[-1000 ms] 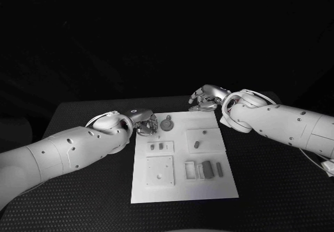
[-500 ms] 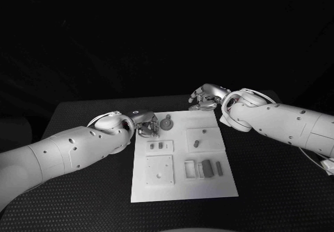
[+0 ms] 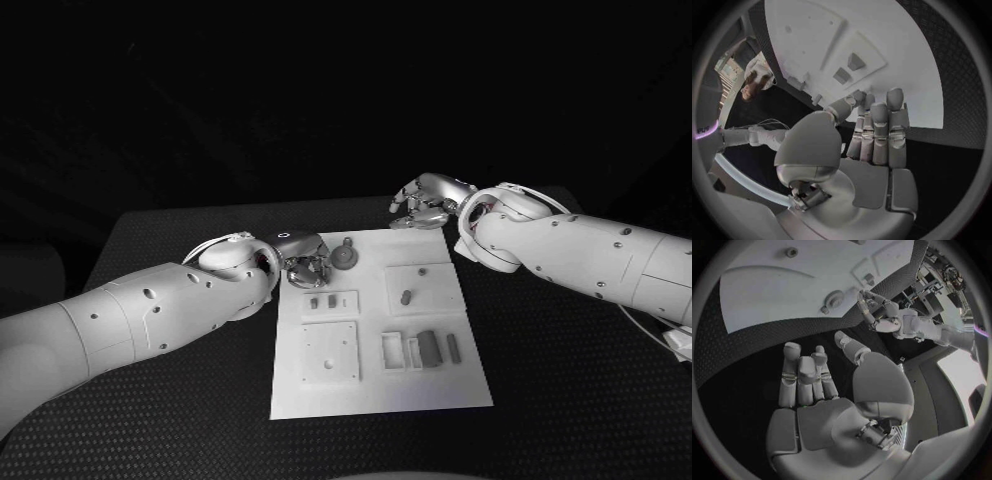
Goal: Assemble the parts on the task board
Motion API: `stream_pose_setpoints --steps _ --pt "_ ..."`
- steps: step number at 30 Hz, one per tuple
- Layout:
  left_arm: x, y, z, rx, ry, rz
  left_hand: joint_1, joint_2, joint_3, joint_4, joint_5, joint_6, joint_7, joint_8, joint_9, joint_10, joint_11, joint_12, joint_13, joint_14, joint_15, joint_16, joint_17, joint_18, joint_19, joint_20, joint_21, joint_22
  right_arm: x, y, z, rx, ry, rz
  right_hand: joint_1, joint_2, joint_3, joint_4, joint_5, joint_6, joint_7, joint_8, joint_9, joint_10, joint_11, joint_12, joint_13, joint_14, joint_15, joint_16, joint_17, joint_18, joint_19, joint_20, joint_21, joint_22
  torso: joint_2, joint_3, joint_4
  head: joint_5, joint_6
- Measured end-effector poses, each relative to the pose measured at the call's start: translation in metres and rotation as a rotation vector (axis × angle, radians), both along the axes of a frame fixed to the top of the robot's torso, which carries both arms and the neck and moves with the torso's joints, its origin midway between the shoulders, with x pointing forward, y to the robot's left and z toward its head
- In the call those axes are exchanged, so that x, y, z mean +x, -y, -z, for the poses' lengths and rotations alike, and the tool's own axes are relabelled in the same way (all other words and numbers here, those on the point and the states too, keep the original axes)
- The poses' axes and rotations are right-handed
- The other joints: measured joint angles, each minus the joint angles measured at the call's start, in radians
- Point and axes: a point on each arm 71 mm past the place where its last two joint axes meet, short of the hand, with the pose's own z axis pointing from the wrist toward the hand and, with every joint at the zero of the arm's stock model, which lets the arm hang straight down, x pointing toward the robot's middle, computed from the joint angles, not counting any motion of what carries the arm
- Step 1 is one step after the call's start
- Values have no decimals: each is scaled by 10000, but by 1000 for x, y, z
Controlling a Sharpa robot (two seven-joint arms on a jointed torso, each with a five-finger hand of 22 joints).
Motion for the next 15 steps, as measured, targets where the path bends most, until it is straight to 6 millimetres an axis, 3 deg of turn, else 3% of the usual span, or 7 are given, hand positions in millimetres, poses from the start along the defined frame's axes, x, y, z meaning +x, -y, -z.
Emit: stream_pose_setpoints --steps 15 --pt "3 0 4 154 -58 -44 -3 34 7 -10 -6 0 1 -42 5 -2 -2 -38 12 30 -8 0 0 1 36 -41 -34 -1 0 0 0 2 -1 -2 0 0 0 0 0 -2 -2 0 0 0 0 0 1 0 0 0 -2 -1 -2 2 0 0 0 7 5 -27 -30"
